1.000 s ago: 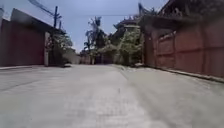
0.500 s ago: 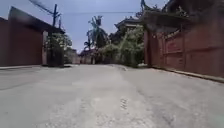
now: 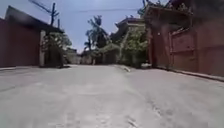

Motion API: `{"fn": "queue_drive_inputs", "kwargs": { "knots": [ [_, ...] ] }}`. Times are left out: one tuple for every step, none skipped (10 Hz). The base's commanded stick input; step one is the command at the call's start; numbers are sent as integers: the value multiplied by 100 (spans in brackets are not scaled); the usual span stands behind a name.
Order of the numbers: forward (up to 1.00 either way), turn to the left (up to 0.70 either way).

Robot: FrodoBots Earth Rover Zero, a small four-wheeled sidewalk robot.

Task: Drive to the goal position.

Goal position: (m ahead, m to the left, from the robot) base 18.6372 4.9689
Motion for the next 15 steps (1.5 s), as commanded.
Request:
{"fn": "queue_drive_inputs", "kwargs": {
  "knots": [
    [0,0],
    [0,0],
    [0,0],
    [0,0],
    [0,0],
    [0,0],
    [2,0],
    [8,1],
    [15,2],
    [22,3],
    [64,3],
    [100,3],
    [100,3],
    [100,3],
    [100,3]
  ]
}}
